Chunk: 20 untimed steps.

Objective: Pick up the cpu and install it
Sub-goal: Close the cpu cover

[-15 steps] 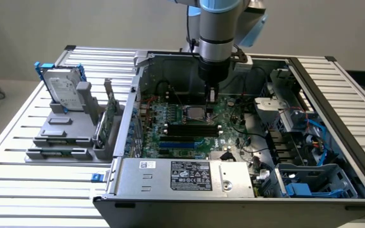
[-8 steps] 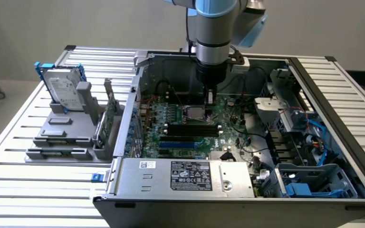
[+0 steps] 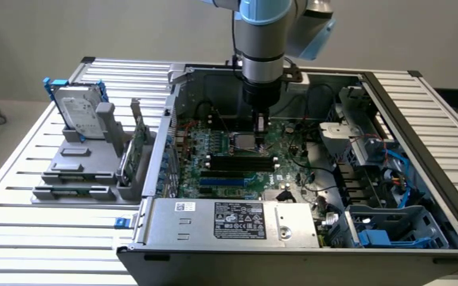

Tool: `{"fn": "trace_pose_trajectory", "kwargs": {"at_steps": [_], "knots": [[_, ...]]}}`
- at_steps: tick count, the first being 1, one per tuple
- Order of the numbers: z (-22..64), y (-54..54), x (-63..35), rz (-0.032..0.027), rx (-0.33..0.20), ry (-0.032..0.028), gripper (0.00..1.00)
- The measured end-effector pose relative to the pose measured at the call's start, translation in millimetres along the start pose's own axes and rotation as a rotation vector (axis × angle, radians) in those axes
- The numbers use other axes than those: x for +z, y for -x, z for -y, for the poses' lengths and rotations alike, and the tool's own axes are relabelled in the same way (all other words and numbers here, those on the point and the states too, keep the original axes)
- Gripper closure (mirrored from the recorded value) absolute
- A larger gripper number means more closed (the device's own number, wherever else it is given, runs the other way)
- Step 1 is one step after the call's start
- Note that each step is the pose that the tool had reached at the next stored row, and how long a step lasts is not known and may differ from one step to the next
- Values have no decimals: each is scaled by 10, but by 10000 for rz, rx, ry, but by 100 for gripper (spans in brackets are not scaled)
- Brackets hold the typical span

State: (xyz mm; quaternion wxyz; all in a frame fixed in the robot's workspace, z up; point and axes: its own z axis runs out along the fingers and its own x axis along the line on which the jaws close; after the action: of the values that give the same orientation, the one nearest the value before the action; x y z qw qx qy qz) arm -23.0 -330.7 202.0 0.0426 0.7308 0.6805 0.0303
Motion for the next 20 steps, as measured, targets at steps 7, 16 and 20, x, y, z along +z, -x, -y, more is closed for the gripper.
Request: {"fn": "trace_pose_trajectory", "kwargs": {"at_steps": [7,16,20], "knots": [[22,2,0,-4,-6,44,89],[24,9,1,-6,-9,60,89],[24,14,1,-7,-29,60,89]]}}
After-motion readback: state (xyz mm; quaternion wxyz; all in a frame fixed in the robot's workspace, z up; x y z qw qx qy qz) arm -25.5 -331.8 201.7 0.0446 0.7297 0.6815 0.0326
